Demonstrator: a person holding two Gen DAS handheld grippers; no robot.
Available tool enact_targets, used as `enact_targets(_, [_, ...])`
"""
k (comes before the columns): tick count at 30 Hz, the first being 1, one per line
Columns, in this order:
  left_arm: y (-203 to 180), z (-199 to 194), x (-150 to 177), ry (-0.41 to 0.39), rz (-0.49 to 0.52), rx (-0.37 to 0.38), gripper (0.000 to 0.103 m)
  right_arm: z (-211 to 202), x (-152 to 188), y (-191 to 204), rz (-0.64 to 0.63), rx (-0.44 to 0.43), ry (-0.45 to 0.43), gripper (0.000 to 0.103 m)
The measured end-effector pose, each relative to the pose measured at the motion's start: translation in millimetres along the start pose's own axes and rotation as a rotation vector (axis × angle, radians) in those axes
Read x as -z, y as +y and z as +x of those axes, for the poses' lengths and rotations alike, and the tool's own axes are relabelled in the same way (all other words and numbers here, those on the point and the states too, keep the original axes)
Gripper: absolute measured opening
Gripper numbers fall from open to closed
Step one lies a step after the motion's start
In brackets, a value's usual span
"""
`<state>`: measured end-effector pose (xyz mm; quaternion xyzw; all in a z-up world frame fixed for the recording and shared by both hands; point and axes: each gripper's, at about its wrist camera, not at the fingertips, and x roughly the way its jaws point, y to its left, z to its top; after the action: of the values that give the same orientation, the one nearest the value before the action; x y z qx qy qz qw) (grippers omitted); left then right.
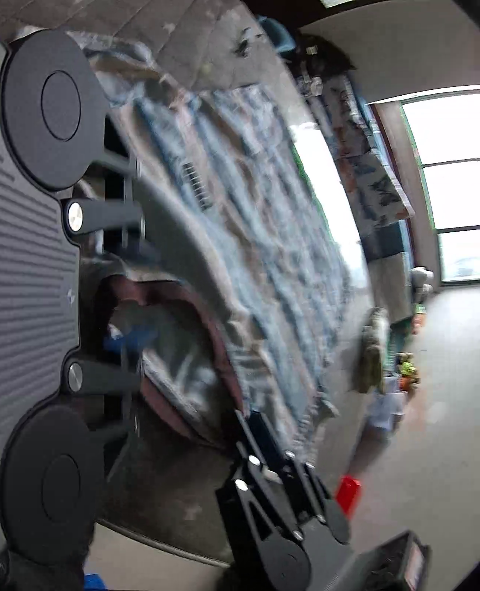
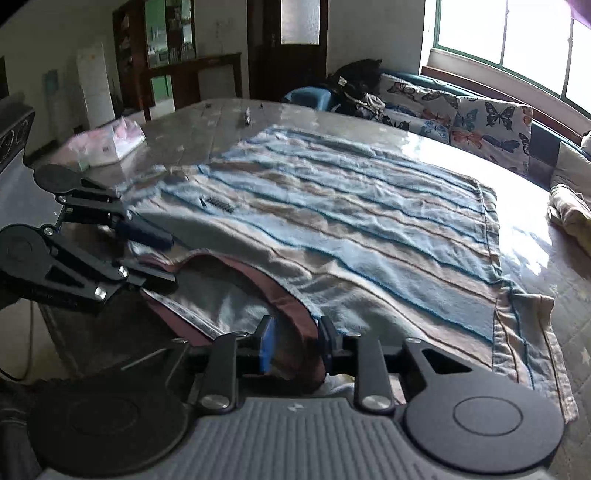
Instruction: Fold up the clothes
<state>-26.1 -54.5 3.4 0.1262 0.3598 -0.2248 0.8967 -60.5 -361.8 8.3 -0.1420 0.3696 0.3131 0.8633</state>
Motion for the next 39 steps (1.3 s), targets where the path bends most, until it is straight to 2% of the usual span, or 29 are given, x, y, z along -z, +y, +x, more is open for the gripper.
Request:
enact_targets(1, [1,3,1,0.015,-0.002,0.001,0.007,-1,2,-1,0.002,0.009,0.003,0.002])
enact_targets(2, [2,-1,2,0.010,-0.003,0.005,0.005,-3,3,-3,0.007,0.011,0.003,0.002])
enact_targets(5, [4,-14,6,-0.011,0.004,0.032,0.005,-14,9,-4,0.011,-0.006,0.003,0.002])
enact_targets(8, [2,-8,12,0.026,0.017,0.047,0.005,-14,18,-3,0.002,-0.043,0.046,0.002])
enact_targets(11, [3,-12,11,0.022,0.052,0.060,0.006,-16,17,0,-0.017,-0.084,0.069,0.006])
enact_targets(12, [5,-14,10,0.021,0.058,0.070,0.010,-19,14,0,-0.021,-0.102,0.064,0.007])
enact_targets(13, [8,-16,9,0.019,0.057,0.076,0.010,-23,9,-2,-0.022,-0.114,0.047,0.011])
enact_targets(15, [14,-21,5,0.002,0.053,0.070,0.010,-31,-2,-5,-0.025,-0.123,0.003,0.011])
enact_targets(18, [25,-23,-6,-0.041,-0.007,0.058,0.010,-31,-18,-11,-0.015,-0.102,-0.058,0.012])
enact_targets(20, [30,-17,-13,-0.063,-0.067,0.050,0.010,-21,-26,-15,-0.010,-0.069,-0.076,0.018])
enact_targets(23, [37,-6,-25,-0.095,-0.157,0.038,0.010,4,-33,-17,0.014,-0.057,-0.068,0.021])
enact_targets(25, [38,7,-25,-0.078,-0.204,0.038,0.010,17,-32,-16,0.021,-0.058,-0.056,0.021])
enact_targets(30, [32,23,-13,-0.037,-0.198,0.044,0.010,32,-16,-8,0.010,-0.088,0.001,0.023])
enact_targets(32, [32,22,-9,-0.030,-0.197,0.050,0.011,31,-11,-7,0.012,-0.090,0.007,0.027])
enact_targets(37, [41,19,-5,-0.032,-0.221,0.038,0.013,26,-4,-6,0.026,-0.091,0.003,0.029])
enact_targets(39, [40,16,-3,-0.037,-0.215,0.040,0.014,22,-3,-4,0.025,-0.094,0.008,0.033])
